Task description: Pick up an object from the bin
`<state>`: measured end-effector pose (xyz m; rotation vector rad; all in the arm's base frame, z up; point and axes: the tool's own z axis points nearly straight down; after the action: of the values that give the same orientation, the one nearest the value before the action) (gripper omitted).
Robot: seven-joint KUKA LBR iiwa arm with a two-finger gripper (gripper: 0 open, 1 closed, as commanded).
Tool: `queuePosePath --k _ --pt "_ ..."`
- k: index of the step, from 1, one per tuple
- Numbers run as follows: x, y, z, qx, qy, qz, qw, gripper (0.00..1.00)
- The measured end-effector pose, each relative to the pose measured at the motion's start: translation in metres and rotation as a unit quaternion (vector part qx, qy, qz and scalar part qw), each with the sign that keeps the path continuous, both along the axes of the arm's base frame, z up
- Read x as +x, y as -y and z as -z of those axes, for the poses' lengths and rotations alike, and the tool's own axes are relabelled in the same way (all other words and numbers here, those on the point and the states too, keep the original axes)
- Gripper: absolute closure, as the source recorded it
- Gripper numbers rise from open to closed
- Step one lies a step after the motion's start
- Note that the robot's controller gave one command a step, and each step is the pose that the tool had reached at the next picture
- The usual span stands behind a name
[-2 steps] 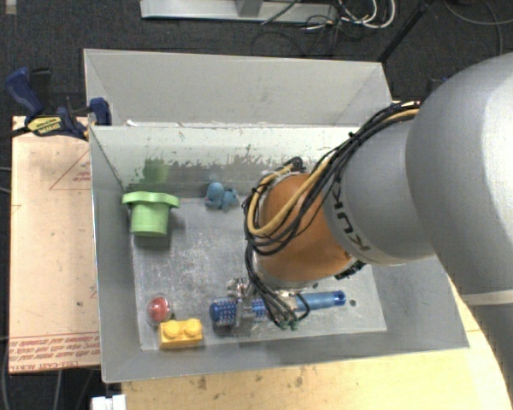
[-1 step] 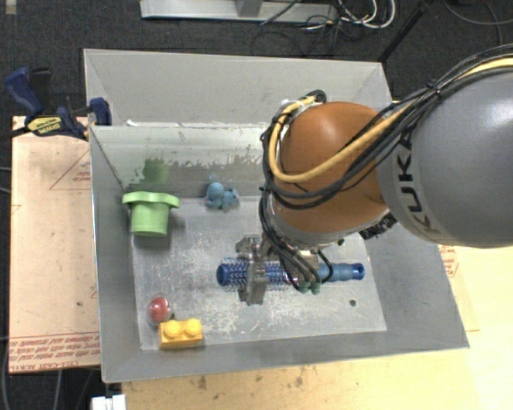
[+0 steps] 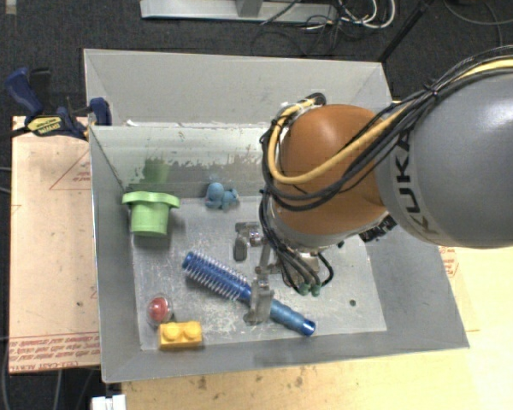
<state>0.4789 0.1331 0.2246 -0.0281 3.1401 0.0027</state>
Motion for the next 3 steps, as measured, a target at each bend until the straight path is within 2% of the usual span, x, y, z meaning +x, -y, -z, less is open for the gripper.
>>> queuePosePath --k 1,2,3 --pt "0.052 0.007 0.117 -0.001 -0.0033 0.077 0.9970 0.00" --pt "0.022 -0.074 0.158 -0.009 -0.0054 0.025 0.9996 0.00" --pt "0.017 -0.110 0.073 0.002 0.0033 0.012 0.9999 0.00"
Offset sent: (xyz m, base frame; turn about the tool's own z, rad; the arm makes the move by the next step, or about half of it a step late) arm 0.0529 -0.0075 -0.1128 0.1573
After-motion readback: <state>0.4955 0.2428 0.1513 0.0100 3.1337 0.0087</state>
